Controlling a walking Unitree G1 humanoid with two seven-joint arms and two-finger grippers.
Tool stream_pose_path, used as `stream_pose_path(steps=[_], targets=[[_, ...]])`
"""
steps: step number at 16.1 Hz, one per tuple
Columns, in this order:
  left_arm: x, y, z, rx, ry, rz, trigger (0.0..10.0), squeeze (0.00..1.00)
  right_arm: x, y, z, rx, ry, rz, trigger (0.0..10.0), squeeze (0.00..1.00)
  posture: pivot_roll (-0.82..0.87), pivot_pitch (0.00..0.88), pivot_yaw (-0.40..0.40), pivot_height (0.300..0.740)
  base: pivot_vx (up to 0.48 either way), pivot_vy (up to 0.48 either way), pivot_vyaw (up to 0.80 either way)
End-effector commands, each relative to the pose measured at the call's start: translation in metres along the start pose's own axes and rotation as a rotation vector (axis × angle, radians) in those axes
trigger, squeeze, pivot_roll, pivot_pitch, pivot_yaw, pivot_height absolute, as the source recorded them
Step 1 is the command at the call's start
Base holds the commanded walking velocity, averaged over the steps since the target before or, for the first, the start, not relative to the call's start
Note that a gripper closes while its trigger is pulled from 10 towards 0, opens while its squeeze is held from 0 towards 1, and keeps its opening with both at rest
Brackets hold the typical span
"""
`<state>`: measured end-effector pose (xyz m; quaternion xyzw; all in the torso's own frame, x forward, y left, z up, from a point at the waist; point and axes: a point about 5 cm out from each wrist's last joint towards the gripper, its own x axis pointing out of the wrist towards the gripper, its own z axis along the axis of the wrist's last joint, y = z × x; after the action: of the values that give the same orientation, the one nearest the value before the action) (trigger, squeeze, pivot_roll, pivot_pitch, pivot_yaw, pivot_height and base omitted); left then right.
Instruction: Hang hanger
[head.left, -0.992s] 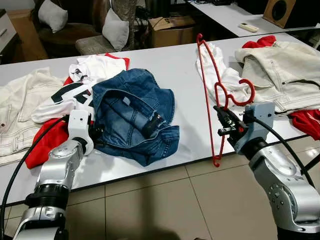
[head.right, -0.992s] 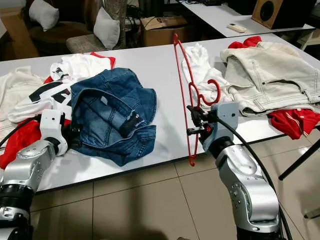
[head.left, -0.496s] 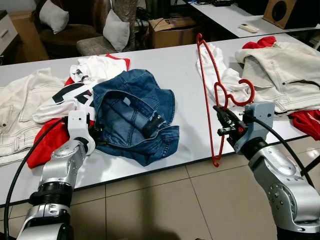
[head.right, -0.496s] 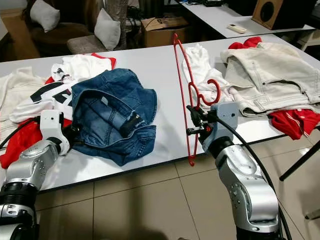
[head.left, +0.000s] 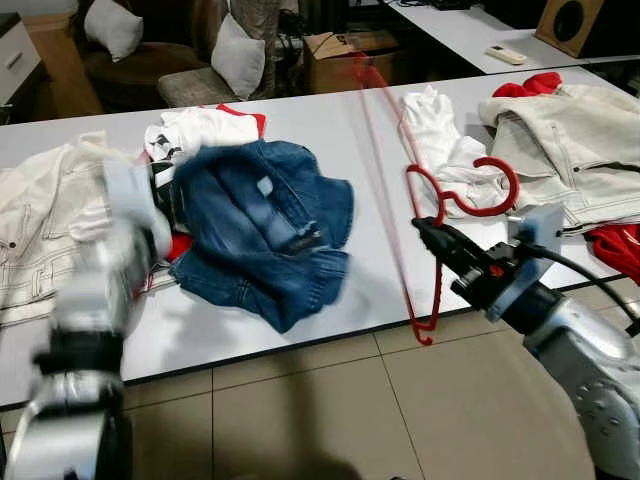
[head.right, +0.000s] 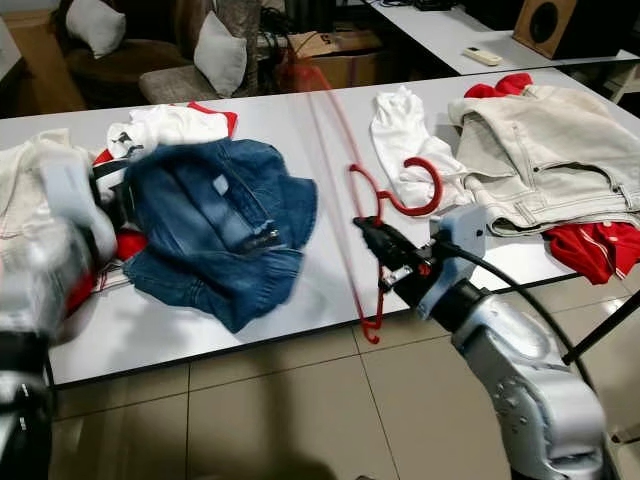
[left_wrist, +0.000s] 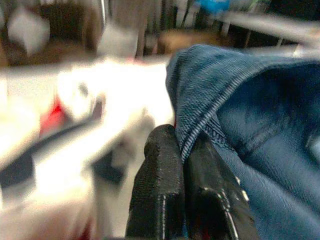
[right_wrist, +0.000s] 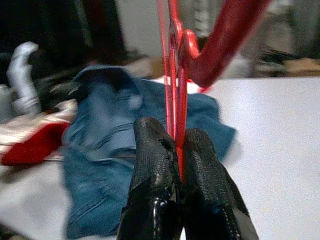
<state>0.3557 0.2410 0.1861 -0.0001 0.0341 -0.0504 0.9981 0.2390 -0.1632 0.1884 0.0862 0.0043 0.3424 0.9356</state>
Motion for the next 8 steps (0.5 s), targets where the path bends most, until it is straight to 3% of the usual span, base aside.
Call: stream_pose_path(steps=[1, 2, 4, 5, 6, 8], targets=[[0.003, -0.003, 0.014, 0.049, -0.025, -0.026, 0.0, 0.00, -0.006, 0.005, 0.003, 0.030, 0.003, 0.071, 10.0, 0.00, -0.06, 0.000, 0.030, 0.740, 0.000, 0.000, 0.00], [0.009, -0.011, 0.042, 0.122, -0.089, -0.086, 0.0, 0.00, -0.010, 0.010, 0.002, 0.066, 0.024, 0.142, 10.0, 0.00, -0.06, 0.000, 0.030, 0.740, 0.000, 0.000, 0.00], [0.013, -0.024, 0.074, 0.222, -0.164, -0.170, 0.0, 0.00, -0.014, 0.015, -0.003, 0.110, 0.063, 0.178, 10.0, 0.00, -0.06, 0.000, 0.024, 0.740, 0.000, 0.000, 0.00], [0.014, -0.035, 0.100, 0.331, -0.223, -0.219, 0.0, 0.00, -0.016, 0.016, -0.010, 0.151, 0.105, 0.180, 10.0, 0.00, -0.06, 0.000, 0.024, 0.740, 0.000, 0.000, 0.00], [0.015, -0.039, 0.114, 0.408, -0.254, -0.227, 0.0, 0.00, -0.018, 0.016, -0.014, 0.176, 0.131, 0.179, 10.0, 0.00, -0.06, 0.000, 0.024, 0.740, 0.000, 0.000, 0.00], [0.017, -0.042, 0.128, 0.468, -0.290, -0.228, 0.0, 0.00, -0.020, 0.017, -0.018, 0.199, 0.154, 0.187, 10.0, 0.00, -0.06, 0.000, 0.024, 0.740, 0.000, 0.000, 0.00]])
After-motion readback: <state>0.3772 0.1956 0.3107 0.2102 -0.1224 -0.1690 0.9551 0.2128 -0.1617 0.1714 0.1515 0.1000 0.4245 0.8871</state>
